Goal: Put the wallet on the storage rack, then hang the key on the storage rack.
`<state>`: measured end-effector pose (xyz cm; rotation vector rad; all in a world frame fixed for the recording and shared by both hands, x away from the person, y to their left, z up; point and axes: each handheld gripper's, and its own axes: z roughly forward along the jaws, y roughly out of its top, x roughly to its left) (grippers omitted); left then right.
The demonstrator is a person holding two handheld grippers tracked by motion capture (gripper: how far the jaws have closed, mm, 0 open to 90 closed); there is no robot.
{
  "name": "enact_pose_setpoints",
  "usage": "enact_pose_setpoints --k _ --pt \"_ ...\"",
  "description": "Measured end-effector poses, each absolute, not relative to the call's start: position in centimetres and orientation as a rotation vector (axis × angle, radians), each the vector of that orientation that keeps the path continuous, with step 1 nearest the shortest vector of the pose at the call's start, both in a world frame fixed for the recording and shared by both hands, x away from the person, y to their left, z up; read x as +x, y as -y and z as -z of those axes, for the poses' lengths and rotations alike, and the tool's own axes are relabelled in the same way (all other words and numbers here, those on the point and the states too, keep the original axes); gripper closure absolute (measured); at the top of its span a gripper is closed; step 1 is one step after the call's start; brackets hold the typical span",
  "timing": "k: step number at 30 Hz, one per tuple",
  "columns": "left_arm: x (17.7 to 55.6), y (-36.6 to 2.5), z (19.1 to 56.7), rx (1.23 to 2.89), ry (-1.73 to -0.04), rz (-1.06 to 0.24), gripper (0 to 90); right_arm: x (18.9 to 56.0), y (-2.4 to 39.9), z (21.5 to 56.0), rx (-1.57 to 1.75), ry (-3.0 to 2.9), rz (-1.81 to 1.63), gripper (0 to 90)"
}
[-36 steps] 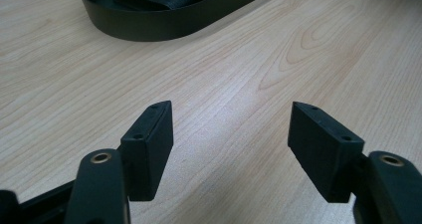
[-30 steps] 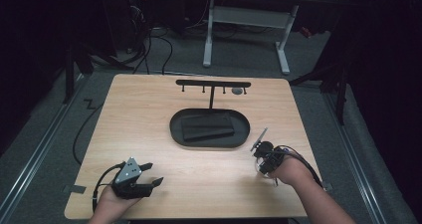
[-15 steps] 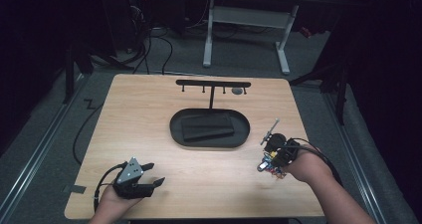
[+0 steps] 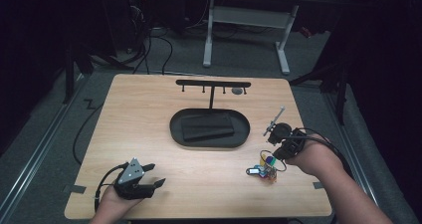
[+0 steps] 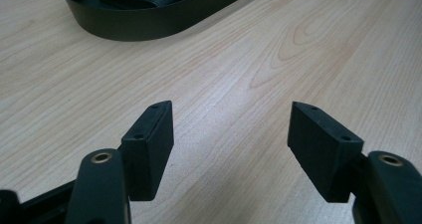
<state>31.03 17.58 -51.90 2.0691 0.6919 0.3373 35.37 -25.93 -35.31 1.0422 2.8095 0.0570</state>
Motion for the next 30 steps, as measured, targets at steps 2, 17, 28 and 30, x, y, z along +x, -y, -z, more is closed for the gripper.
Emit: enact_pose_setpoints --k 2,17,28,30 --pt "31.0 -17.6 51.9 2.074 -0.690 -0.335 35.4 35.5 25.7 34.8 1.034 -2.817 -0.062 87.9" --pt "31.2 -17.6 51.9 2.069 -0.688 -0.334 35.5 36.2 25.0 31.8 1.033 -2.818 -0.107 88.0" --pt "31.2 -18.2 51.9 2.058 -0.718 -0.345 35.2 37.7 24.3 30.4 1.001 -2.832 -0.141 88.0" --pt "31.3 -18.3 52.0 2.061 -0.725 -0.348 34.9 38.0 24.1 30.3 0.992 -2.828 -0.144 88.0"
